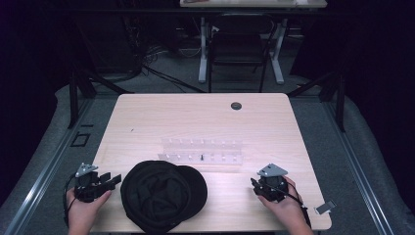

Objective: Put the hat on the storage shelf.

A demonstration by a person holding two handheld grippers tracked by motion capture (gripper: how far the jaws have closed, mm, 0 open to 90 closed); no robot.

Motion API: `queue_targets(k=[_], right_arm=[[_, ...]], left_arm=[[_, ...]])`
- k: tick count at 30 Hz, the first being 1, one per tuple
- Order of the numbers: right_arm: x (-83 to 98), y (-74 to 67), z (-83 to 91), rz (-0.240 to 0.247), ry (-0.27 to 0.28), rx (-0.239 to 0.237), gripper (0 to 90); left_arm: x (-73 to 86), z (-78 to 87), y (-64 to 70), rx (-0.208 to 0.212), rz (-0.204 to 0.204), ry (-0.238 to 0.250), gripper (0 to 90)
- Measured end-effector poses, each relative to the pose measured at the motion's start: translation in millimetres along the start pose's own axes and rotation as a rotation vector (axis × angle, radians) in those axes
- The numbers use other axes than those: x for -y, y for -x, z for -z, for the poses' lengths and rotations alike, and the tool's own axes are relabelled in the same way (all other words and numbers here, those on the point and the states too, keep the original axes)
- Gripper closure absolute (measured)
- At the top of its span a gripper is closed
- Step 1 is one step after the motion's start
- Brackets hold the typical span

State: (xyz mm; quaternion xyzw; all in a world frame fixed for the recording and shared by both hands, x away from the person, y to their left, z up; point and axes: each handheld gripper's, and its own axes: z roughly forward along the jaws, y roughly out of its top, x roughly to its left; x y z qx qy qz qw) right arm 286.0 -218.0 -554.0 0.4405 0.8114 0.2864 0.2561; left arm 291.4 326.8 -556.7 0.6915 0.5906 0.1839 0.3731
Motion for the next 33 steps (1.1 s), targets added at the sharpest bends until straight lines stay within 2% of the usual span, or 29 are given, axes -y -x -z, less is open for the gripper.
queue_targets(k=[4, 8, 12, 14, 20, 21, 22, 24, 26, 28, 30, 33], right_arm=[[0.0, 1.2, 1.3, -0.010, 0.016, 0.005, 52.4], [-0.6, 3.1, 2.5, -0.017, 0.016, 0.015, 52.1], [-1.7, 3.8, 4.2, -0.024, 0.016, 0.011, 52.0], [-1.6, 3.7, 4.4, -0.037, 0.031, 0.007, 52.2], [-1.0, 4.5, 4.4, -0.028, 0.016, -0.008, 54.2], [-1.1, 4.6, 4.5, -0.028, 0.016, -0.012, 54.4], [-1.1, 4.4, 4.5, -0.031, 0.016, -0.017, 54.4], [-1.1, 4.2, 4.9, -0.027, 0.014, -0.023, 54.4], [-1.1, 4.0, 5.5, -0.030, 0.019, -0.024, 54.3], [-1.0, 4.1, 6.1, -0.041, 0.025, -0.027, 54.3], [-1.0, 4.7, 5.8, -0.045, 0.022, -0.031, 54.3], [-0.9, 5.5, 5.1, -0.043, 0.013, -0.029, 54.3]], left_arm=[[-0.5, 0.2, -1.3, 0.012, 0.018, 0.000, 51.3], [-1.4, 1.4, -0.7, 0.010, 0.008, -0.007, 51.2], [-3.8, 3.6, 0.7, 0.049, 0.048, -0.037, 51.1], [-6.1, 4.3, 1.9, 0.065, 0.054, -0.074, 51.2], [-12.8, 4.4, 5.0, 0.096, 0.096, -0.101, 52.8], [-12.8, 4.4, 5.0, 0.096, 0.096, -0.101, 53.1], [-16.0, 6.4, 4.9, 0.100, 0.092, -0.131, 53.3], [-19.5, 8.8, 5.0, 0.107, 0.083, -0.158, 54.6], [-23.6, 11.7, 6.1, 0.110, 0.096, -0.159, 54.9], [-28.3, 15.5, 7.7, 0.136, 0.102, -0.162, 54.3], [-32.6, 18.5, 10.3, 0.157, 0.091, -0.176, 51.7], [-36.9, 20.1, 16.8, 0.150, 0.038, -0.219, 50.7]])
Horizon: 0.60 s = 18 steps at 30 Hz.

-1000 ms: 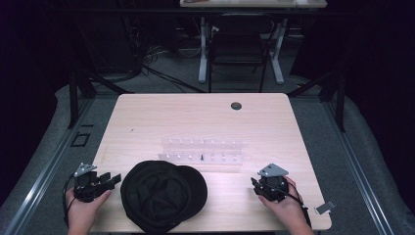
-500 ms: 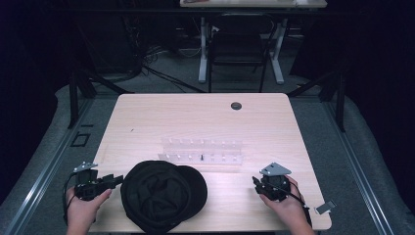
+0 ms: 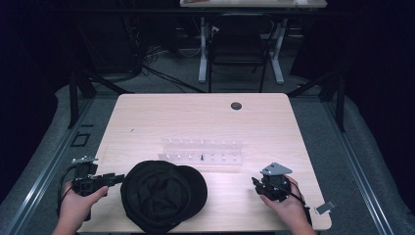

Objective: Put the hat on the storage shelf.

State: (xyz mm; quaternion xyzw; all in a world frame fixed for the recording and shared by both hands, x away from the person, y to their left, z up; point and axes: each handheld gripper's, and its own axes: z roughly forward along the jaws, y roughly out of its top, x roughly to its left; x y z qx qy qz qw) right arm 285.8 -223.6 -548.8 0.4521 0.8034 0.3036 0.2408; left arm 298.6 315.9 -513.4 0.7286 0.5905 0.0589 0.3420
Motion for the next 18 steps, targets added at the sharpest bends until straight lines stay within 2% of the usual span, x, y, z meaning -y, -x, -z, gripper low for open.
queue_targets(k=[3, 5, 7, 13, 16, 18], right_arm=[[-0.1, -0.6, -0.5, -0.002, -0.004, -0.002, 54.3], [0.1, -1.2, -0.9, -0.008, 0.000, -0.005, 54.3], [0.3, -1.4, -1.0, -0.011, 0.000, -0.006, 54.3], [0.2, 1.1, 0.0, -0.014, -0.012, -0.021, 54.3], [0.2, 1.2, 0.1, -0.019, -0.007, -0.022, 54.3], [0.2, 1.2, 0.4, -0.022, -0.005, -0.023, 54.3]], left_arm=[[-2.1, -1.4, 4.9, -0.019, -0.036, -0.052, 51.4], [-3.1, -2.6, 6.2, -0.032, -0.031, -0.097, 53.4], [-3.7, -3.4, 5.8, -0.040, -0.012, -0.120, 53.6], [-8.3, -4.4, 0.0, -0.005, 0.087, -0.183, 54.7], [-9.3, -5.6, -0.9, -0.007, 0.099, -0.195, 55.2], [-9.7, -7.4, -1.1, 0.006, 0.115, -0.221, 55.5]])
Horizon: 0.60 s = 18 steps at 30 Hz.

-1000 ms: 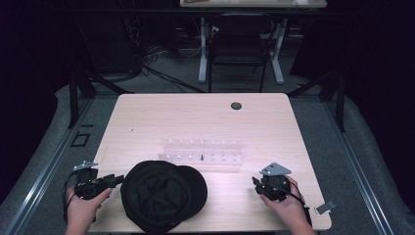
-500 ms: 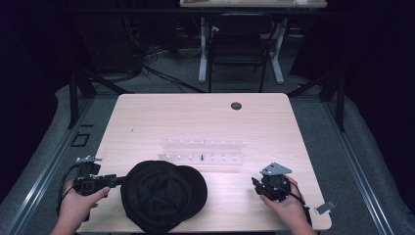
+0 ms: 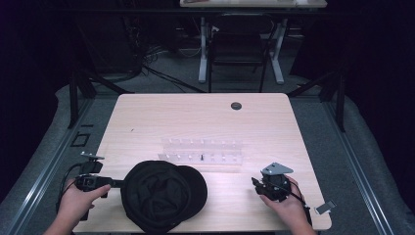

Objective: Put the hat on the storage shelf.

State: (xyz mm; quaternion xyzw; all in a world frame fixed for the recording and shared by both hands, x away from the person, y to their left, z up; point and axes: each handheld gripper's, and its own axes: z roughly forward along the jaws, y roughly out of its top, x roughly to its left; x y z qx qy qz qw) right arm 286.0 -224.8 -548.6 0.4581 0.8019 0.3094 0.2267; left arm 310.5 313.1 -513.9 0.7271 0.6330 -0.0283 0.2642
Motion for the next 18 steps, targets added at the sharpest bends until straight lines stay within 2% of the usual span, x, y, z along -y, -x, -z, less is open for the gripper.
queue_targets(k=[4, 9, 13, 18], right_arm=[[0.3, 0.0, 0.0, -0.005, 0.002, -0.004, 54.6], [0.4, -0.3, 0.0, -0.010, 0.004, -0.008, 54.9], [0.0, -0.5, 0.0, -0.011, -0.001, -0.014, 54.9], [0.1, -1.1, -0.6, -0.017, -0.001, -0.018, 54.9]], left_arm=[[0.3, -2.5, -0.2, 0.006, 0.013, -0.017, 55.7], [1.4, -6.4, -0.2, 0.023, 0.048, -0.049, 56.7], [1.0, -8.4, -0.8, 0.025, 0.042, -0.064, 58.4], [0.7, -13.4, -2.6, 0.027, 0.060, -0.091, 60.6]])
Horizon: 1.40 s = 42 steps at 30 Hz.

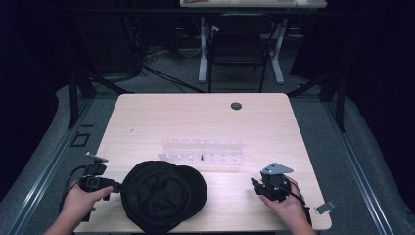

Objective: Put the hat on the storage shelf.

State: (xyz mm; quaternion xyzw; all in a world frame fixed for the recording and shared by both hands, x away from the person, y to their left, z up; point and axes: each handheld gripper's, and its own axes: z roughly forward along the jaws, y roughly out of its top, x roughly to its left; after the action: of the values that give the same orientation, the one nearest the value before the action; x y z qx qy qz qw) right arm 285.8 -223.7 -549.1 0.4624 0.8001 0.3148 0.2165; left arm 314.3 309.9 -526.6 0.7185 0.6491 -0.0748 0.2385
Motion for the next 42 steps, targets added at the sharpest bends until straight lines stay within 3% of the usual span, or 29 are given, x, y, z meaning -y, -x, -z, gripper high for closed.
queue_targets(k=[4, 9, 13, 21, 23, 28, 37, 42], right_arm=[[0.2, -0.3, -0.4, -0.005, 0.003, -0.004, 54.9], [0.2, 0.1, -0.7, -0.006, 0.004, -0.004, 54.9], [0.1, 0.4, -0.7, -0.006, 0.002, -0.008, 54.9], [0.4, -0.2, -2.2, -0.015, 0.004, -0.014, 54.9], [0.3, -0.3, -2.1, -0.014, 0.005, -0.014, 54.9], [0.2, 0.4, -1.1, -0.012, 0.004, -0.017, 55.0], [0.2, 1.1, -1.1, -0.011, 0.004, -0.015, 55.0], [0.3, 0.9, -1.1, -0.016, 0.010, -0.017, 55.0]], left_arm=[[-1.2, -2.1, -1.5, 0.011, 0.018, -0.017, 61.7], [-2.4, -7.9, 1.7, -0.023, 0.014, -0.033, 64.4], [-3.1, -10.2, 1.8, -0.026, 0.025, -0.043, 65.2], [-4.3, -13.7, 4.0, -0.032, 0.023, -0.059, 75.1], [-4.2, -13.6, 5.7, -0.026, 0.040, -0.059, 77.5], [-4.4, -13.6, 6.4, -0.014, 0.035, -0.053, 82.4], [-6.2, -7.9, 6.7, 0.013, 0.051, -0.070, 84.6], [-7.2, -3.4, 7.1, 0.036, 0.063, -0.057, 84.8]])
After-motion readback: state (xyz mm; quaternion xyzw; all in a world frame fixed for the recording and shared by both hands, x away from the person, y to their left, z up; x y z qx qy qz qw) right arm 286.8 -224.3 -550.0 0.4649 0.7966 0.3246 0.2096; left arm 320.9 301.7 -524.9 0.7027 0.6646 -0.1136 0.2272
